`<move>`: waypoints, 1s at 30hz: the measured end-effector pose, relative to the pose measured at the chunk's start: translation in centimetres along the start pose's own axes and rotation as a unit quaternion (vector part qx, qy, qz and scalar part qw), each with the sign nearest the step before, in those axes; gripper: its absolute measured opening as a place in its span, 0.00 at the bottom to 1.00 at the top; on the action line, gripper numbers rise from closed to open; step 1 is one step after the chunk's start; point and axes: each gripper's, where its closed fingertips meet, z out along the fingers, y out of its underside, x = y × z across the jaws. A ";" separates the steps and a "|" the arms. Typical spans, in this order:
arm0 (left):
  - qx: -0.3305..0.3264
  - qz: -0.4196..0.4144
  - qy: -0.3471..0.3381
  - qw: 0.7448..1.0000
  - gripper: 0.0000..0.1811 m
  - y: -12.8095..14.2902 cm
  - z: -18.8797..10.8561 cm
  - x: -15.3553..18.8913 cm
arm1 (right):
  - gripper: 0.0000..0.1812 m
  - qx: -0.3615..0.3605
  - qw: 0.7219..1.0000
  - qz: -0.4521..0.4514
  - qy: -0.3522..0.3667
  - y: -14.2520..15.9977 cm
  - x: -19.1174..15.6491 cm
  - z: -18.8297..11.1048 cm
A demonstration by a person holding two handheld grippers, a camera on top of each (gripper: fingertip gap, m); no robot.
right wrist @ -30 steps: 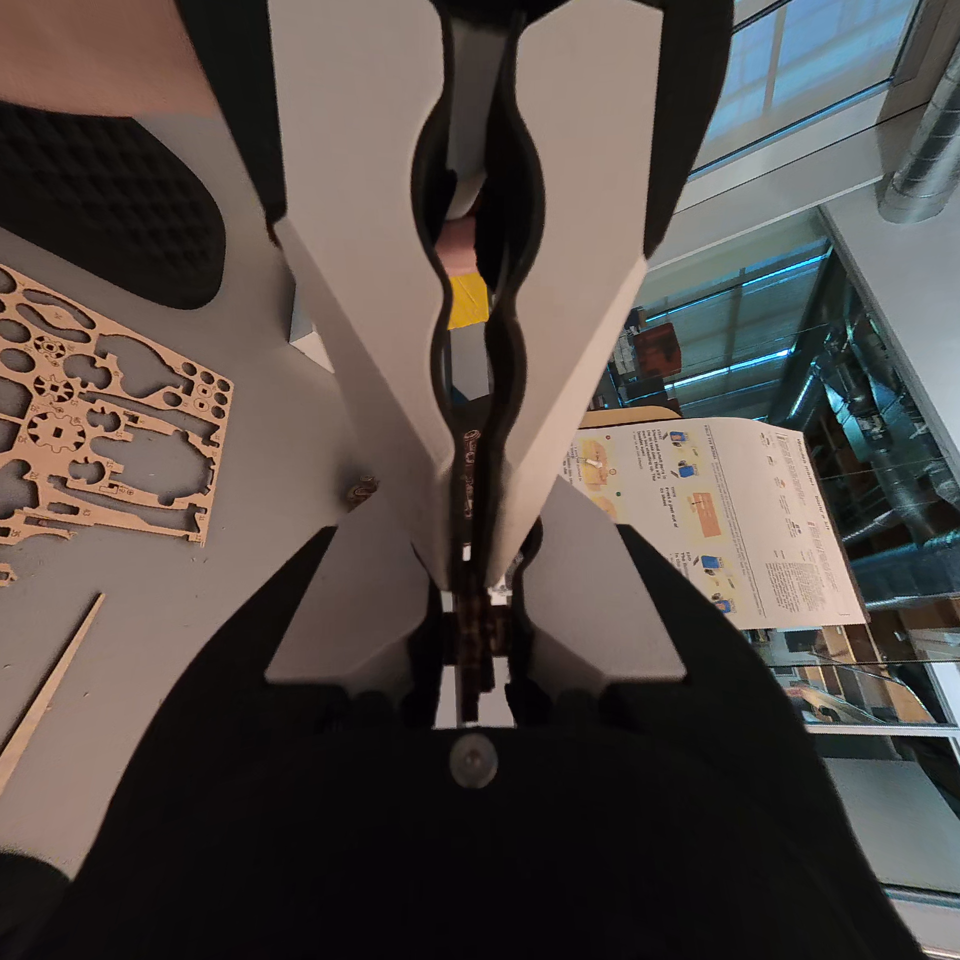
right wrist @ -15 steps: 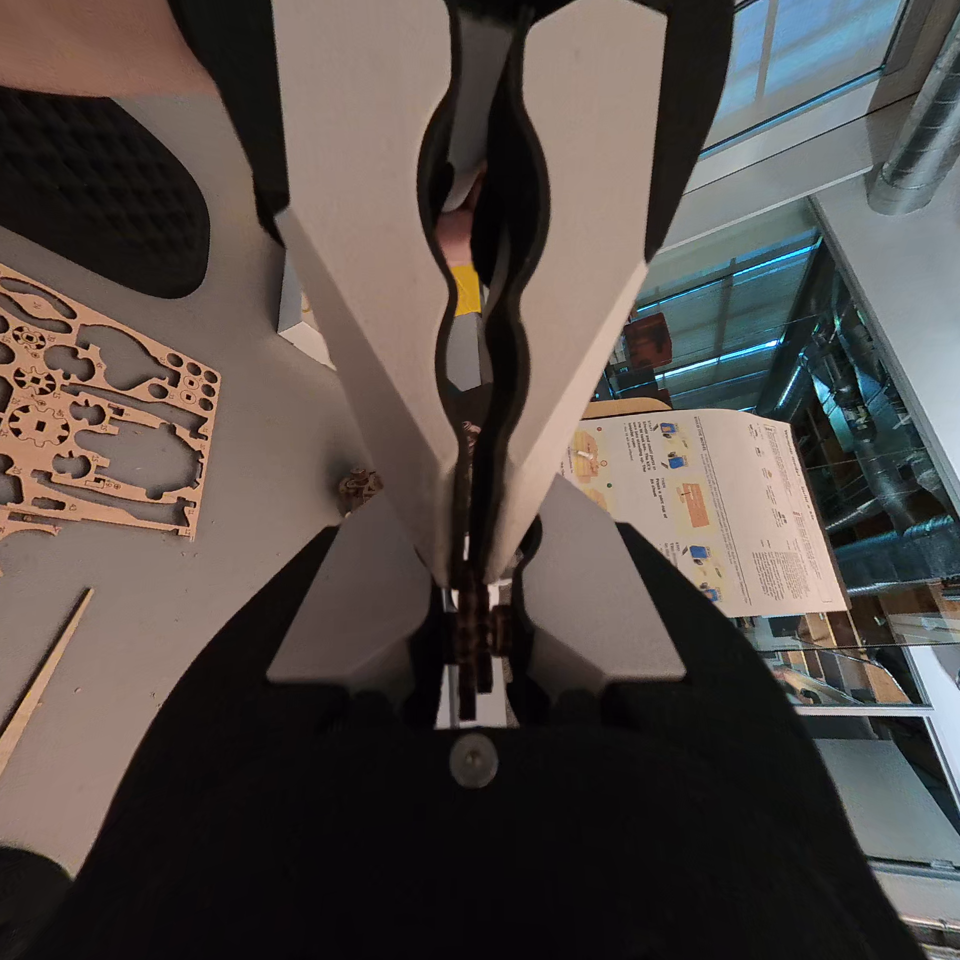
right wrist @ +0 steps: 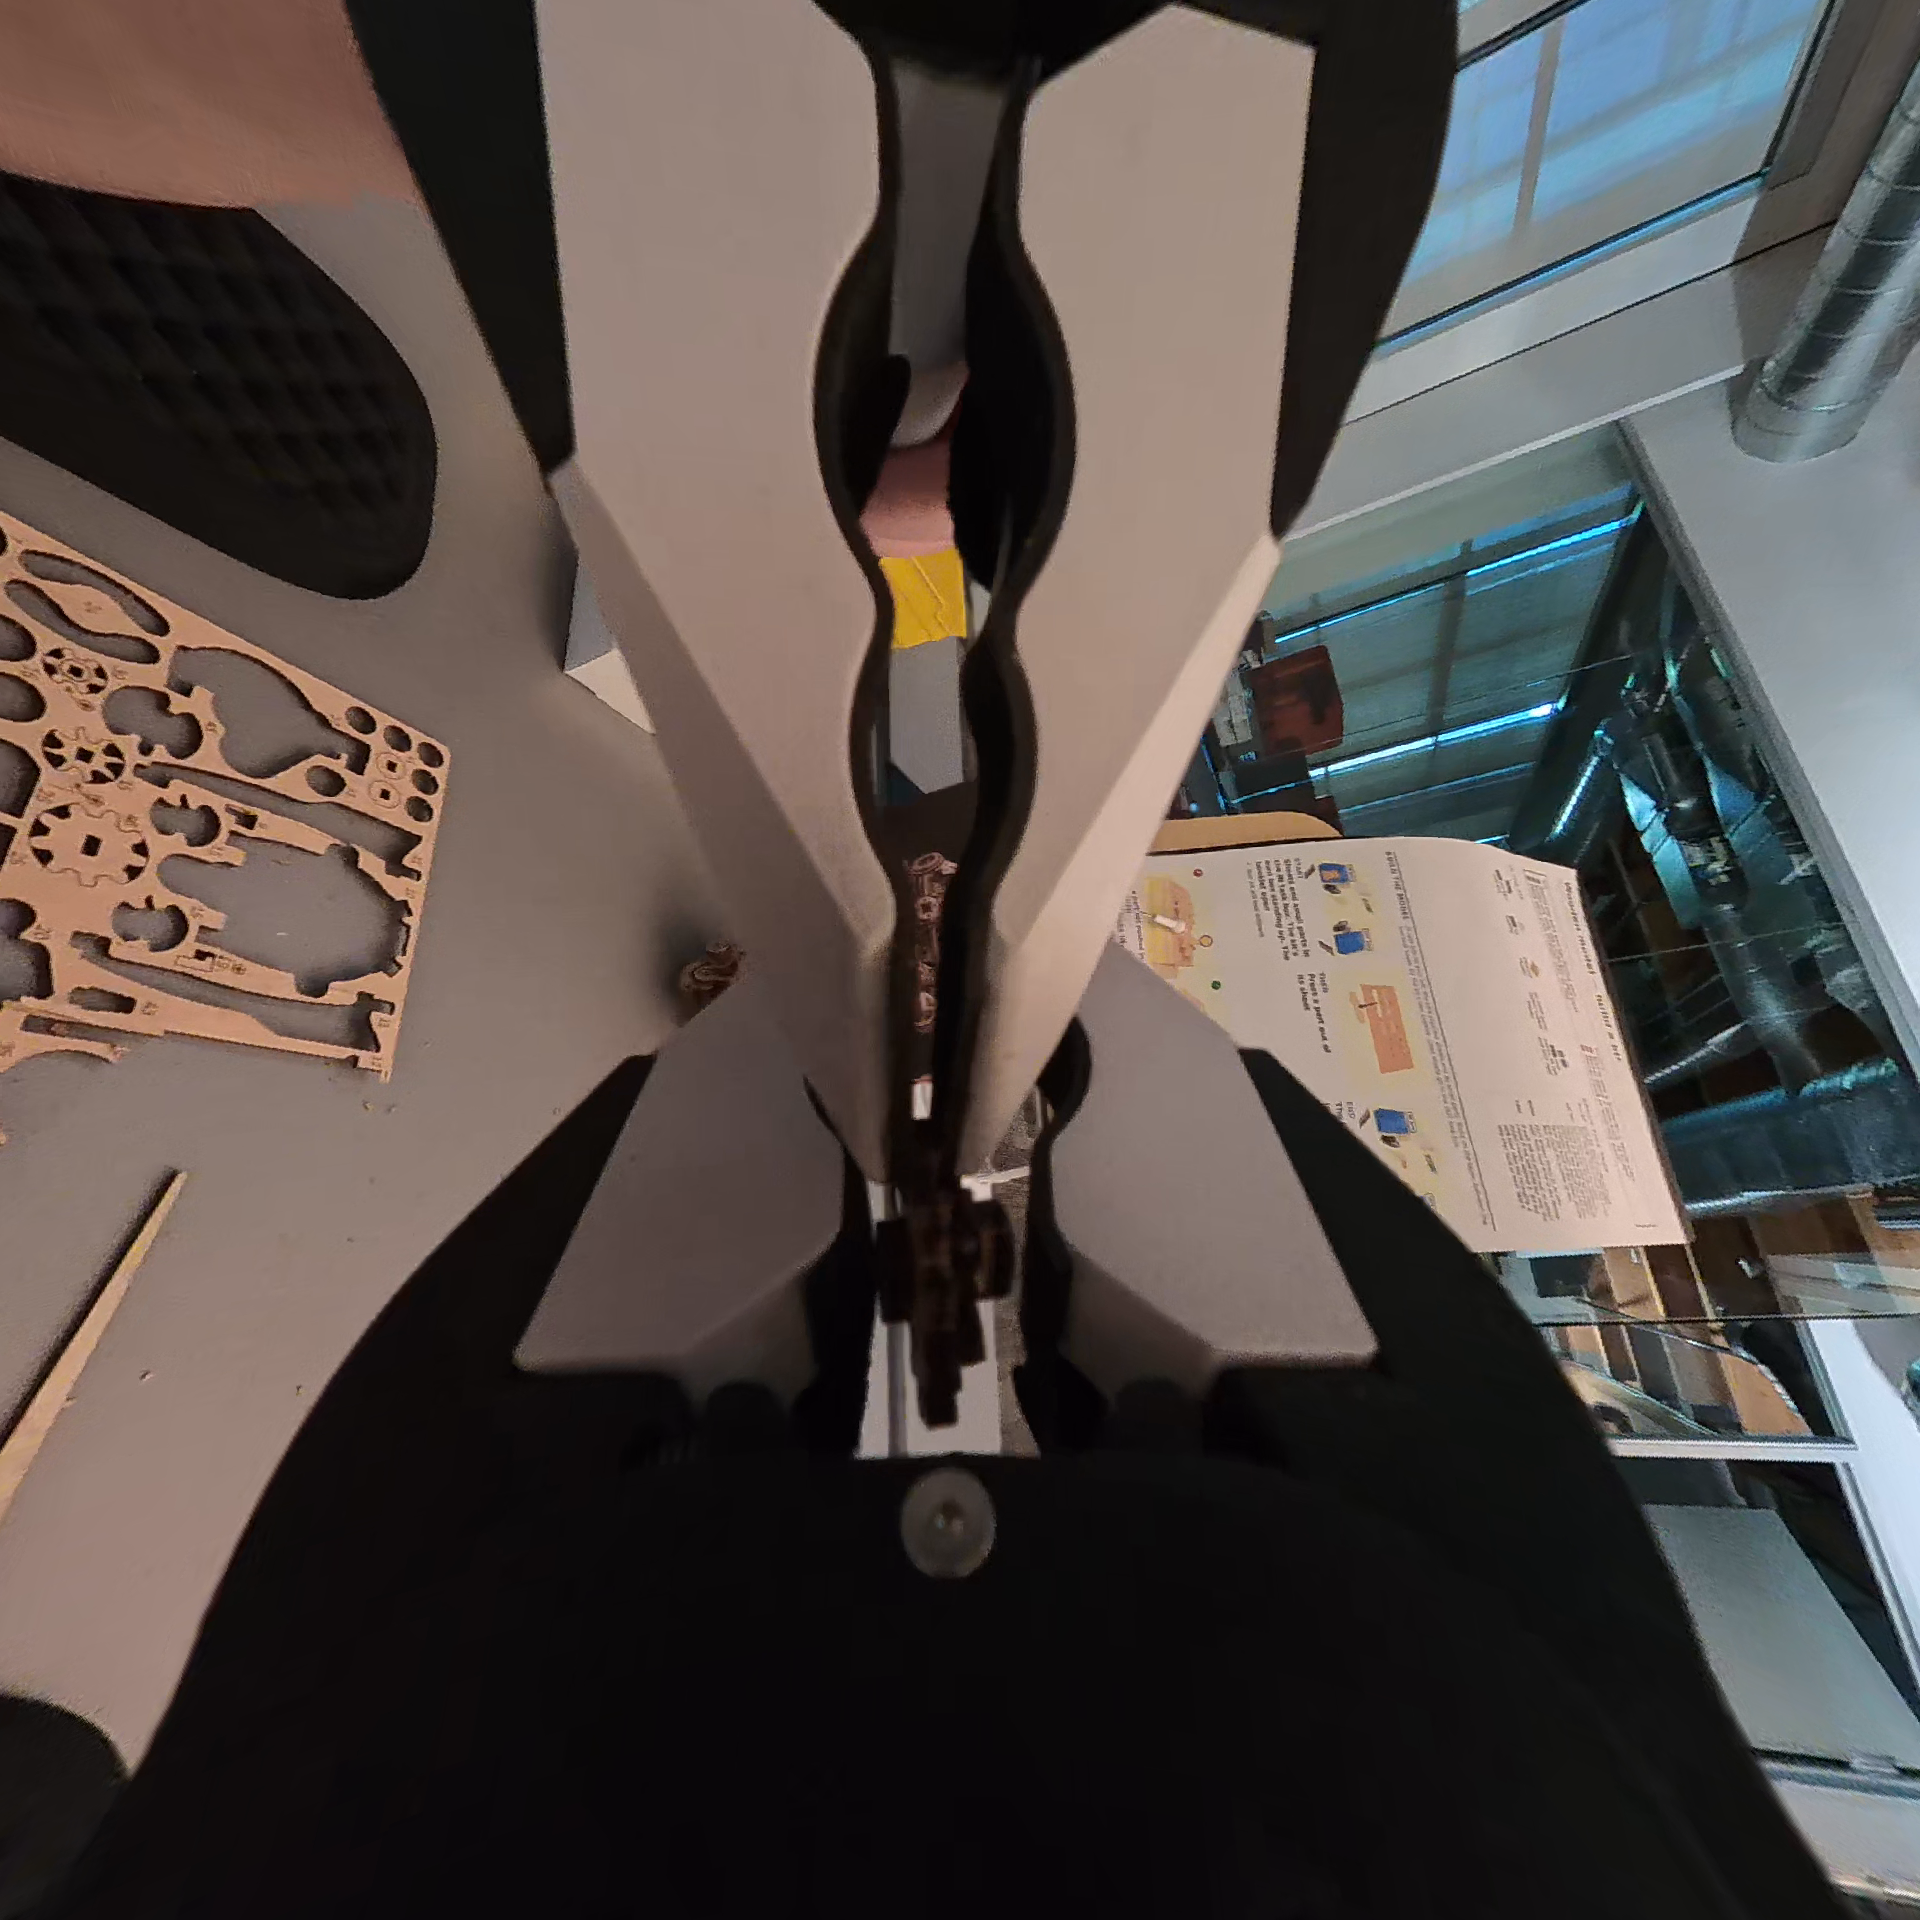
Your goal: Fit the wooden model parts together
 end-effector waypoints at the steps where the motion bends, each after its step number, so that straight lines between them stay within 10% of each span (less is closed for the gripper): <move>1: 0.000 0.000 -0.001 1.000 0.00 0.0 0.0 0.0 | 0.11 0.000 1.000 -0.006 0.006 -0.1 0.1 0.0; 30: -0.014 -0.023 0.003 1.000 0.00 0.4 0.6 -0.1 | 0.12 -0.045 0.998 -0.030 0.018 1.4 0.2 0.6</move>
